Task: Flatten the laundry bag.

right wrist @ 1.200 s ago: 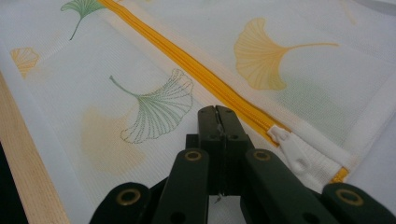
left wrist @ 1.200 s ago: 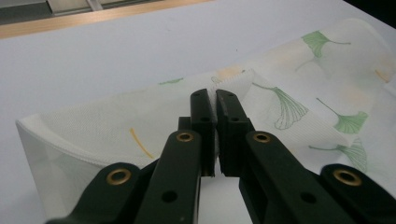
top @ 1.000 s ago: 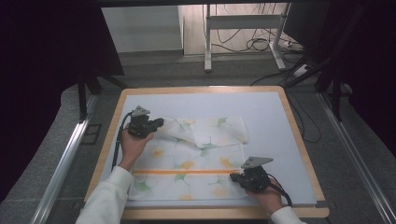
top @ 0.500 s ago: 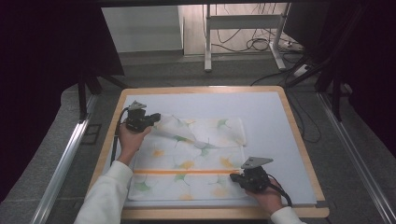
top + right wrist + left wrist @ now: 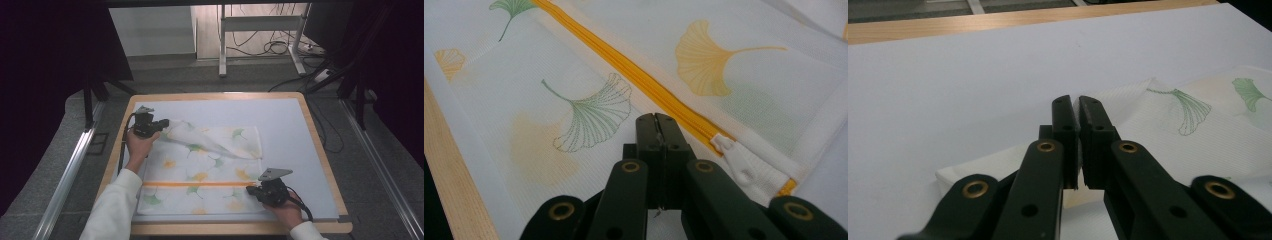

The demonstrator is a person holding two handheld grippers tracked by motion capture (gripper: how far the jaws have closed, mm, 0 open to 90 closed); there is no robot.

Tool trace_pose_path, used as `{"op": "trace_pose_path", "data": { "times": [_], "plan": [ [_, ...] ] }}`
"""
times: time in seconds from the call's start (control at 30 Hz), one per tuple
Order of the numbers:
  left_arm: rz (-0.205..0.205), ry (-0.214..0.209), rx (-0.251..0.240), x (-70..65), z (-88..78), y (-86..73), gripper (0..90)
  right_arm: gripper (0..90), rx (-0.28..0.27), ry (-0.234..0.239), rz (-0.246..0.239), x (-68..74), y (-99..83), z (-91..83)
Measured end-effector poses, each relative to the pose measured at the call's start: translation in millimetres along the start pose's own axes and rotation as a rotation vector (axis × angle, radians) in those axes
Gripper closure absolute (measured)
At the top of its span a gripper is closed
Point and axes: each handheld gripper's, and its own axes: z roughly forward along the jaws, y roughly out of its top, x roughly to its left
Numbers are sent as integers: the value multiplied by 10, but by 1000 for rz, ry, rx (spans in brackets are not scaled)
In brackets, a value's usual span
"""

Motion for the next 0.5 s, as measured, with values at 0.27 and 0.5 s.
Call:
{"op": "trace_pose_path", "data": {
  "times": [0.27,0.5],
  "plan": [
    [-10,10,-5,51,9,-1,874,893,1,0,-3,0,1,0],
    [-22,16,-14,111,20,63,874,893,-1,-4,2,5,-3,-2]
  ]
}}
